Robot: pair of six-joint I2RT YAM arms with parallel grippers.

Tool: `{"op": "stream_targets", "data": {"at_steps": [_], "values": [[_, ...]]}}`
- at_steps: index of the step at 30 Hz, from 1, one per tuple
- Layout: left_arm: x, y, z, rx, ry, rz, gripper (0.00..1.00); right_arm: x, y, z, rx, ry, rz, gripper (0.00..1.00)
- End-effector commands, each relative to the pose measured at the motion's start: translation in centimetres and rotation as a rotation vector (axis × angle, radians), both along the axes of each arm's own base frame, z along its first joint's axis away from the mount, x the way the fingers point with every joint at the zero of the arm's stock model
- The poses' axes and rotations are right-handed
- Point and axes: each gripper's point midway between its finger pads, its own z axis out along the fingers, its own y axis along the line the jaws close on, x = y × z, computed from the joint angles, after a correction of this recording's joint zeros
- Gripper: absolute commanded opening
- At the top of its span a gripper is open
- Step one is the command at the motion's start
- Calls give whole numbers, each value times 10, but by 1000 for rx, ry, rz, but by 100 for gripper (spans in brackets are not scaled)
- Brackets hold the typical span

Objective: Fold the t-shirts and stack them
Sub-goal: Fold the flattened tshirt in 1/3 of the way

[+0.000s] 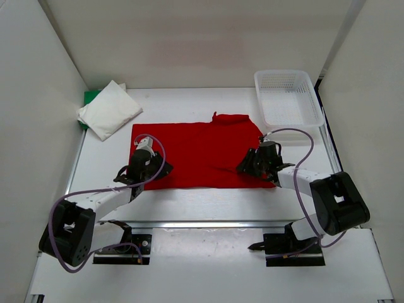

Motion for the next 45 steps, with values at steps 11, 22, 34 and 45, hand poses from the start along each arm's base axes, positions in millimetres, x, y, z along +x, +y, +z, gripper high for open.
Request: {"op": "stream_targets", "data": {"at_steps": [11,22,34,45], "values": [[-3,4,-5,-13,-29,-1,33,6,2,9,3,-40,-59,29],[-4,5,-8,-20,-23,-1,32,13,22,6,82,-8,-30,24],[-5,6,-3,-16,-39,-5,32,107,71,74,93,-149,57,18],[-24,-34,-23,76,21,-137,30,59,20,44,-23,-121,37,13]]}}
